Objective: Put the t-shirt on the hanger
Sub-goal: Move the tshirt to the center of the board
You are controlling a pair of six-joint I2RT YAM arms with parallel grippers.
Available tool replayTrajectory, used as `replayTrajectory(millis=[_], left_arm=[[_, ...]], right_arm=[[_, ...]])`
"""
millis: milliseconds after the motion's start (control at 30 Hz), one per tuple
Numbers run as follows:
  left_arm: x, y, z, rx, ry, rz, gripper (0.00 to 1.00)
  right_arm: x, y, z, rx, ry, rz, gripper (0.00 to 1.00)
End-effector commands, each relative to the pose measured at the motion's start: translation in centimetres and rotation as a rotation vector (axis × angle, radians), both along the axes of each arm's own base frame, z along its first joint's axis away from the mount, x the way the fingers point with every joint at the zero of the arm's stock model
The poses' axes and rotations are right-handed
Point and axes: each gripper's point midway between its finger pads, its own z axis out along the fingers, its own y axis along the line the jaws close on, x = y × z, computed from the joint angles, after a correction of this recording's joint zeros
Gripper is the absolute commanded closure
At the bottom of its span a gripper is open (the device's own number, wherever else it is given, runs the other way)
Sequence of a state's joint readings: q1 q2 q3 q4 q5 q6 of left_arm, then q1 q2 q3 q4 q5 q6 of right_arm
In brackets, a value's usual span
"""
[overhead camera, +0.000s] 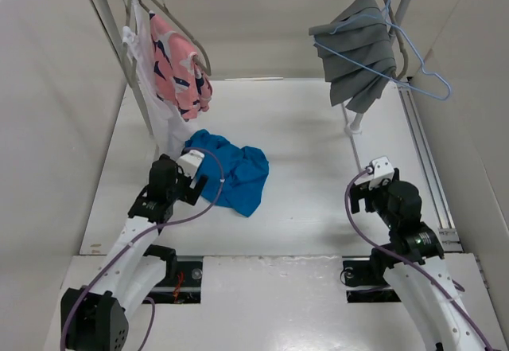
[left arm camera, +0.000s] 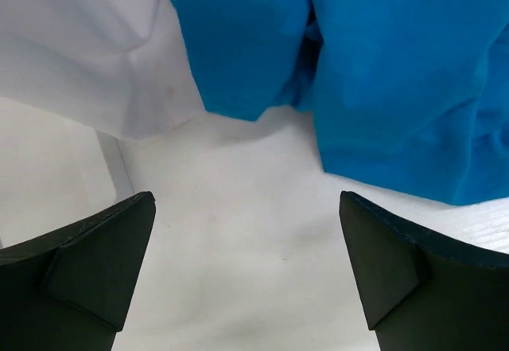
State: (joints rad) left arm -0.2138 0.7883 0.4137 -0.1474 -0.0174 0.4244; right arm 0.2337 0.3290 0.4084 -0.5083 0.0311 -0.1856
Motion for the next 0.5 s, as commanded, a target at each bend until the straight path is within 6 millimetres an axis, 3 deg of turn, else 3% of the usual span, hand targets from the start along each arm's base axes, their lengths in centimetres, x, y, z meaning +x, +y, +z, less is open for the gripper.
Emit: replayTrajectory(millis=[0, 67, 100, 233, 300, 400, 433, 467], left_arm=[[1.3, -0.9, 2.7, -0.014, -0.062, -0.053, 0.0], [0.6, -1.4, 1.8, 0.063, -0.024, -0.184, 0.0], [0.5, -2.2, 1.8, 0.113, -0.034, -0.316, 0.0], [0.4, -4.8, 1.0, 0.182, -0.02, -0.552, 0.0], [1.2, -5.5, -0.5, 0.254, 0.011, -0.595, 0.0], [2.2, -6.9, -1.3, 0.384, 0.051, -0.665, 0.0], [2.2, -7.1, -2.7, 0.405, 0.111, -0.688, 0.0], [3.0, -7.9, -2.1, 0.39, 0.102, -0.7, 0.0]], right_arm=[[0.5, -0.3, 0.2, 0.013, -0.015, -0.031, 0.0], [0.9, -0.1, 0.5, 0.004, -0.028, -0.012, 0.0], [0.9, 0.1, 0.1, 0.005, -0.011, -0.002, 0.0], [1.9, 1.2, 0.7, -0.027, -0.02, 0.078, 0.0], [2.5, 1.6, 0.6, -0.052, -0.005, 0.111, 0.0], [3.5, 2.3, 1.3, -0.075, 0.002, 0.162, 0.0], [3.8, 2.5, 1.5, -0.071, -0.001, 0.17, 0.0], [3.8, 2.7, 1.2, -0.078, 0.009, 0.187, 0.0]])
